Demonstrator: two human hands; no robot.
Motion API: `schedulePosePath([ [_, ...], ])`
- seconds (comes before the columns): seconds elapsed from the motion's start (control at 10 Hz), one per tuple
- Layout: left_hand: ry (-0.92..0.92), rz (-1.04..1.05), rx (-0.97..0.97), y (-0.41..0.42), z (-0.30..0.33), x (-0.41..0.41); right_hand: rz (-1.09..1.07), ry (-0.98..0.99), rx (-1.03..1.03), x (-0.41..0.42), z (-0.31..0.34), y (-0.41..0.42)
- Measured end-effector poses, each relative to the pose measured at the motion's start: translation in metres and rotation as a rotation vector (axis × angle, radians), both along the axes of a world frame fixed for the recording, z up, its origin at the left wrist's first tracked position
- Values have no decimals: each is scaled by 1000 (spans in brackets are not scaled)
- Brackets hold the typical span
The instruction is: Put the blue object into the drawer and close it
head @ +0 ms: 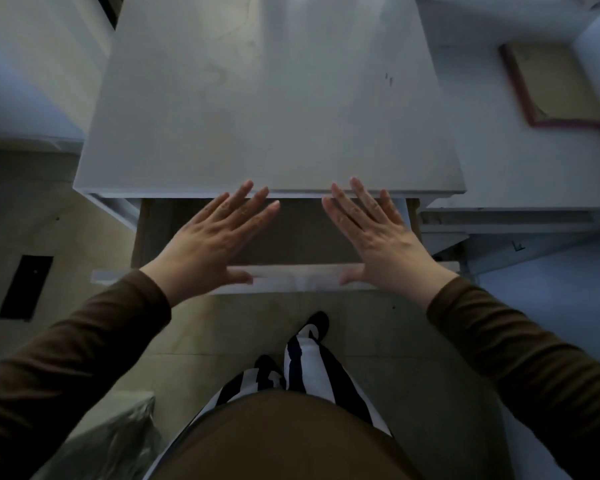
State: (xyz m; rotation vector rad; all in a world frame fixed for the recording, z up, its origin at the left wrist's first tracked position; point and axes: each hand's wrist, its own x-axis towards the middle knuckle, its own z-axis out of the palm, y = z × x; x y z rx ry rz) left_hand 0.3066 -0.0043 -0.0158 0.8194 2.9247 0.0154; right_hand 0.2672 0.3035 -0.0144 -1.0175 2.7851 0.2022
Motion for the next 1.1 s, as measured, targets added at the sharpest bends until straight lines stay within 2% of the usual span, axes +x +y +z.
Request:
schedulePosePath([
  [0.1, 31, 42, 5, -5, 1, -25, -31, 52, 25, -24, 3, -6],
  [0.3, -34, 108, 43, -12, -2, -69, -83, 32, -54, -65, 3, -14],
  [0.8, 144, 171, 115, -8, -15, -83, -150, 216, -233, -86, -34, -16],
  [1.0, 93, 180, 129, -9, -13, -84, -163, 113, -223, -85, -24, -16],
  [1.1, -149, 197, 152, -6, 1, -85, -193, -159, -315, -84, -1, -16],
])
